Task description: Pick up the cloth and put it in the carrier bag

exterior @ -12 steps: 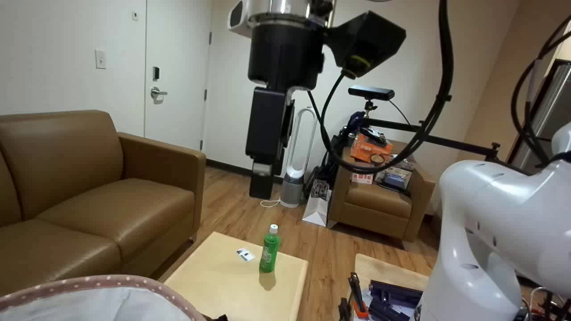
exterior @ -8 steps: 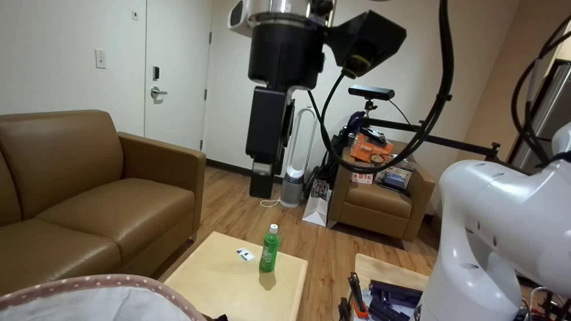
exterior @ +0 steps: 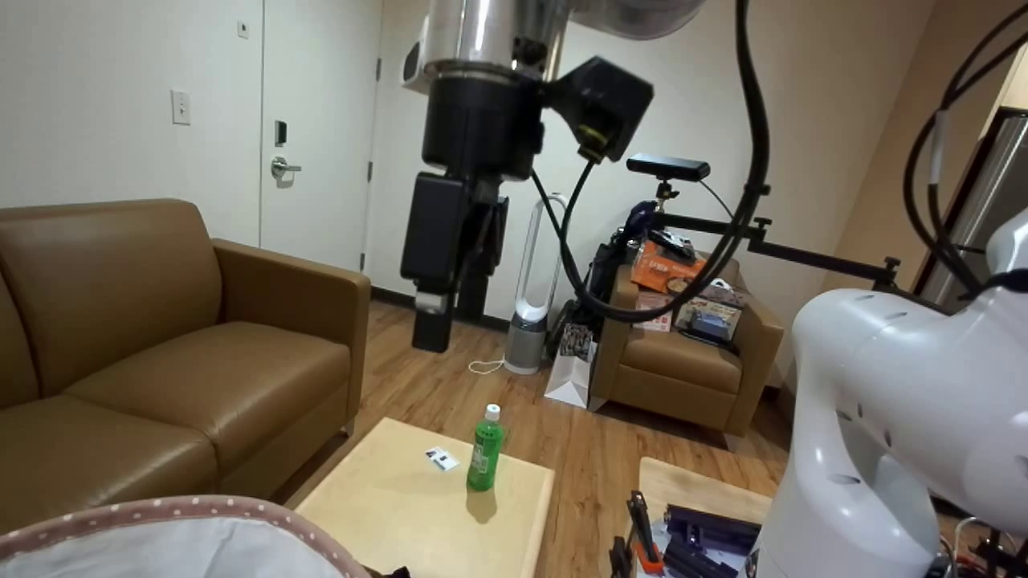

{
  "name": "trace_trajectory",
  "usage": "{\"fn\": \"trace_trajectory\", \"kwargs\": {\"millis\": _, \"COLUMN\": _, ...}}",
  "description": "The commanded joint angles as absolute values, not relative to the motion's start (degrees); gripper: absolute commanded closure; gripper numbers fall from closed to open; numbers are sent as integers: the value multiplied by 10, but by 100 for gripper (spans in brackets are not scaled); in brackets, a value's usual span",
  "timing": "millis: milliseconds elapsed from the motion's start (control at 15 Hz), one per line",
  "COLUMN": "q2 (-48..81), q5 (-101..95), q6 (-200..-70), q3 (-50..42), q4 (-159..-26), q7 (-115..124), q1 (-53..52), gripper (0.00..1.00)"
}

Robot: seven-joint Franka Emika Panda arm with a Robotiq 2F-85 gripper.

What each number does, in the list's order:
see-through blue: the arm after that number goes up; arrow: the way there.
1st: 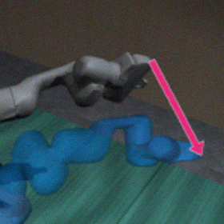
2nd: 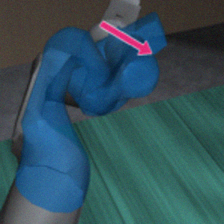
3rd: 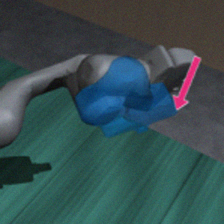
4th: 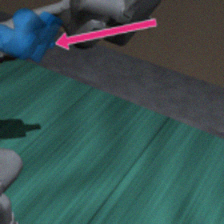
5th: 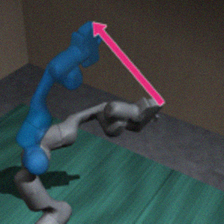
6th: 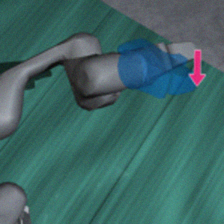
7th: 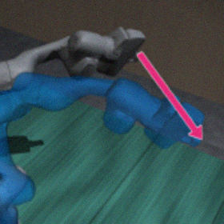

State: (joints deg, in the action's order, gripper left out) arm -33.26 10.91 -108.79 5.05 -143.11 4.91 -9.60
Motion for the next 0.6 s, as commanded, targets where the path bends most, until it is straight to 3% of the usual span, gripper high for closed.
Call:
{"fn": "trace_trajectory", "kwargs": {"millis": 0, "q2": -257, "q5": 135, "q6": -1143, "q3": 21, "q4": -1431, "q7": 27, "q1": -70, "gripper": 0}}
{"fn": "trace_trajectory", "kwargs": {"millis": 533, "q2": -75, "q5": 46, "q6": -1311, "q3": 47, "q4": -1449, "q7": 97, "q1": -46, "gripper": 0}}
